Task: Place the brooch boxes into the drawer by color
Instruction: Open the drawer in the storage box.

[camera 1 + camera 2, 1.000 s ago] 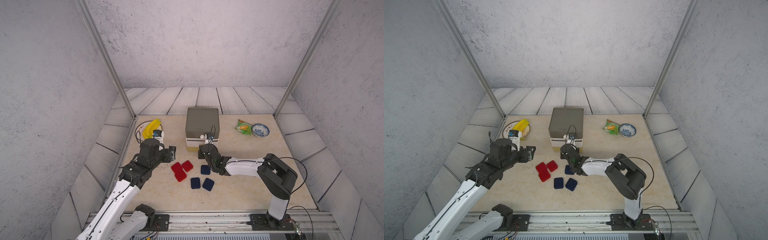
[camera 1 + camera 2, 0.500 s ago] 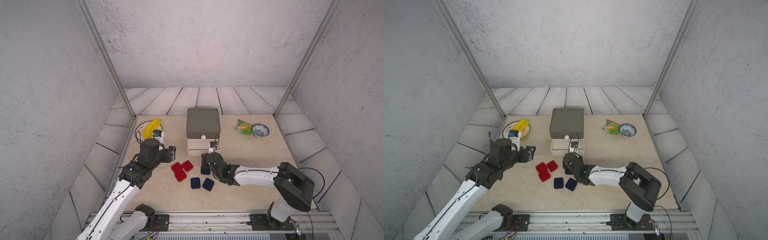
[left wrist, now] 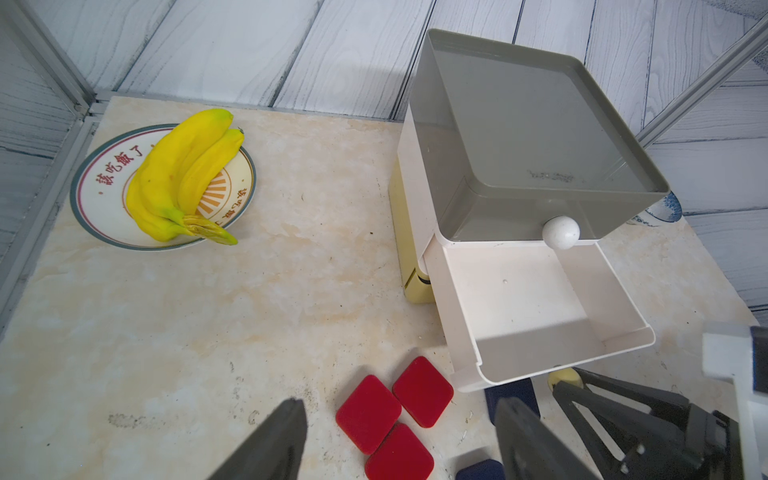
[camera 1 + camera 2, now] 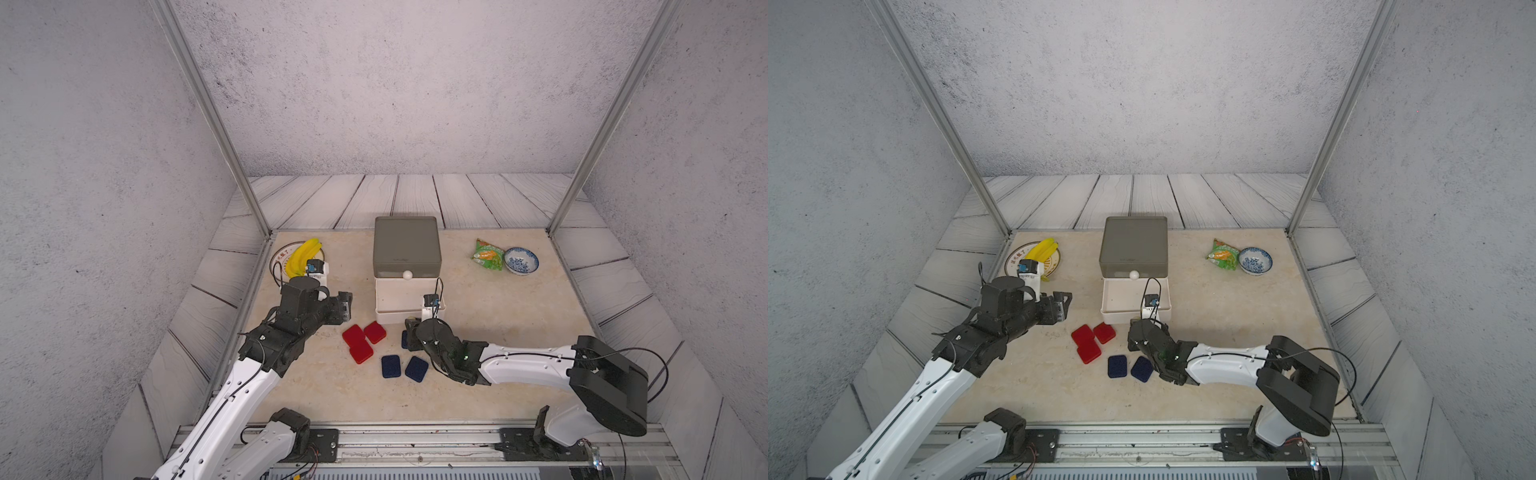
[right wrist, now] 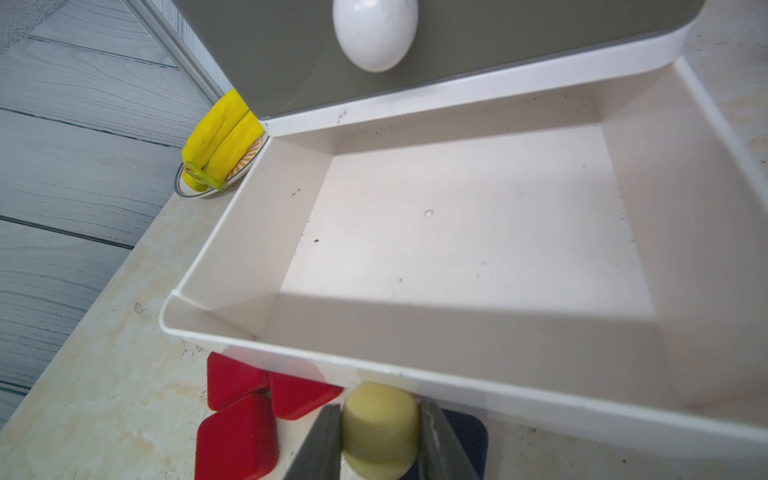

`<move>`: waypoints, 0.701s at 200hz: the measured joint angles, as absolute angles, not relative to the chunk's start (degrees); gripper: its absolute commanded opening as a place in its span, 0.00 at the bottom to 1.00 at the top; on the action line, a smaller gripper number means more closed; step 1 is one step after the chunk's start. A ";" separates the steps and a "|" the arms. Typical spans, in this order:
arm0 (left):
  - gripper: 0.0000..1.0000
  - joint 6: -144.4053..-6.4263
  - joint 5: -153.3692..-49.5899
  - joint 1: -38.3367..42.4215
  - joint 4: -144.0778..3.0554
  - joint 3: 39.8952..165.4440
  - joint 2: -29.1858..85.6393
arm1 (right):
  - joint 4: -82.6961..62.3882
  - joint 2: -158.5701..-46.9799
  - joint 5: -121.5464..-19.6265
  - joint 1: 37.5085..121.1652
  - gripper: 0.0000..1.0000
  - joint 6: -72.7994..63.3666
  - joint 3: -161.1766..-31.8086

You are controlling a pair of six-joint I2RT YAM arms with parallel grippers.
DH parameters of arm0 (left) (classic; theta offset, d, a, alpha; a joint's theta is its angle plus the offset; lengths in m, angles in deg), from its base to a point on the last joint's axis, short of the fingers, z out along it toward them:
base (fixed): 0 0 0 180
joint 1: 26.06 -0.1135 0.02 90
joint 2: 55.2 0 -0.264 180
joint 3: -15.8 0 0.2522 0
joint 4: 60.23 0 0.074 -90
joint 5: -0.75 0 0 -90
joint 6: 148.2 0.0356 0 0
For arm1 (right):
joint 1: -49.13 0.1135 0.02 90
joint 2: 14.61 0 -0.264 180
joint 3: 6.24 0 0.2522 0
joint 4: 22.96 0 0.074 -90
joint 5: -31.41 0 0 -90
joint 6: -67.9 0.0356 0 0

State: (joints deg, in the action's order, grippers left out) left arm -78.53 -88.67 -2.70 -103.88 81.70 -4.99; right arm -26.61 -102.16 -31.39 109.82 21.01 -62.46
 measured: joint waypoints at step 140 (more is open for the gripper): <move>0.86 -78.99 -88.89 -2.70 -103.77 81.70 -4.24 | -21.08 -95.58 -31.23 110.85 0.79 18.28 -61.98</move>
